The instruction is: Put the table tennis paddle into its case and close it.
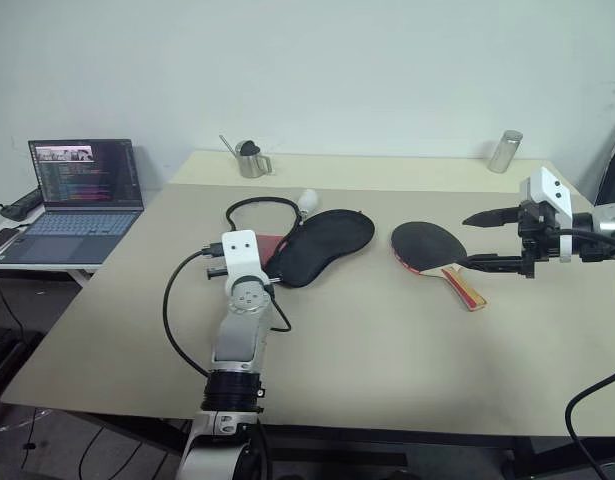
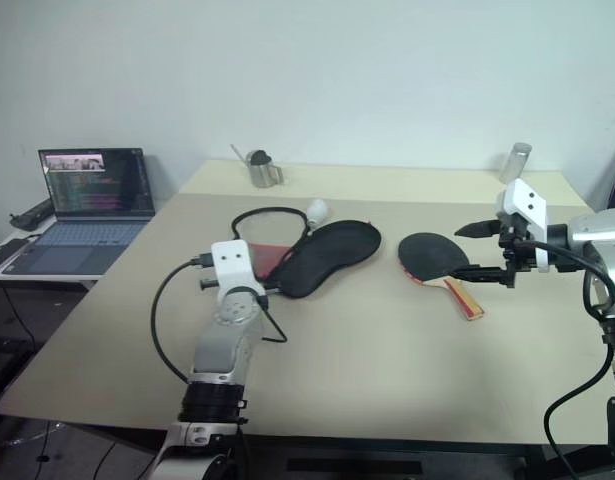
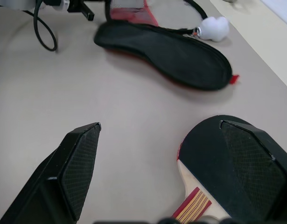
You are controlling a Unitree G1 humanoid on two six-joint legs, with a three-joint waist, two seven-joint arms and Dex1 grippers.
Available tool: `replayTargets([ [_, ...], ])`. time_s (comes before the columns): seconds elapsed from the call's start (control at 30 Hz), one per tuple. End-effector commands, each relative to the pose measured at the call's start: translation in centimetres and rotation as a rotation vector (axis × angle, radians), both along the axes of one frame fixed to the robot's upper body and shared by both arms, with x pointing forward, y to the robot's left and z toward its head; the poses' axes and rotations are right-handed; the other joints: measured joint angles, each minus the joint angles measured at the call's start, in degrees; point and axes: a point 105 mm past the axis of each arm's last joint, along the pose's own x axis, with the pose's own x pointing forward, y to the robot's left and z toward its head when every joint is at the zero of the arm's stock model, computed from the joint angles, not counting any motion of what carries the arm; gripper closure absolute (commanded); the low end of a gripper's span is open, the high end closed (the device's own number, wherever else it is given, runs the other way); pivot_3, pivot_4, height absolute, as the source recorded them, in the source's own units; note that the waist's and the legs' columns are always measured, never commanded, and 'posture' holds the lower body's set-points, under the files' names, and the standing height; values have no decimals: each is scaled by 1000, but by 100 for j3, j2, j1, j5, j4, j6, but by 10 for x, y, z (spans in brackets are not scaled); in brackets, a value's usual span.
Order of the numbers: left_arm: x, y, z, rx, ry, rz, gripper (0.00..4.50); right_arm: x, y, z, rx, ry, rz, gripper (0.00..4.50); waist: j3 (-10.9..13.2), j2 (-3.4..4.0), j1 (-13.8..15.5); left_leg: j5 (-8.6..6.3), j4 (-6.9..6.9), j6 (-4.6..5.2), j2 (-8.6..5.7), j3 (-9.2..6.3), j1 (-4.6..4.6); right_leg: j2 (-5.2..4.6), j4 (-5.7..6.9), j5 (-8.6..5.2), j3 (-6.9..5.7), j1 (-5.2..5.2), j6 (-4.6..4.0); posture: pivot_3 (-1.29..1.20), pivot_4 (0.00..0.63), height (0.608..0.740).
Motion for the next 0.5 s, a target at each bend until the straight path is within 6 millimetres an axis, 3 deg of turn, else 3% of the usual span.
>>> replayTargets([
  [0.03, 1, -10, 17, 1, -53, -58, 2743, -2, 0, 15, 1, -63, 5, 0, 0, 0, -4, 0, 0, 0, 0, 0, 0, 0, 0, 0, 0, 0, 0, 0, 150, 740],
  [0.23, -2, -16, 21, 17, -59, -187, 680, -2, -4, 15, -4, -64, -6, 0, 0, 0, -20, 0, -1, 0, 1, 3, 2, 1, 2, 0, 0, -1, 0, 0, 150, 740],
  [0.4, -16, -12, 19, 32, -20, -318, 680, -2, -5, 16, -7, -66, -11, 0, 0, 1, -21, 0, -2, 0, 1, 3, 2, 1, 0, 0, 1, -2, 0, 0, 150, 740],
  [0.5, -30, -6, 6, 83, 74, -454, 680, 0, -5, 17, -8, -69, -12, 0, 0, 1, -27, 0, -3, 0, 3, 3, 3, 3, 1, 0, 2, -2, -1, 0, 150, 740],
])
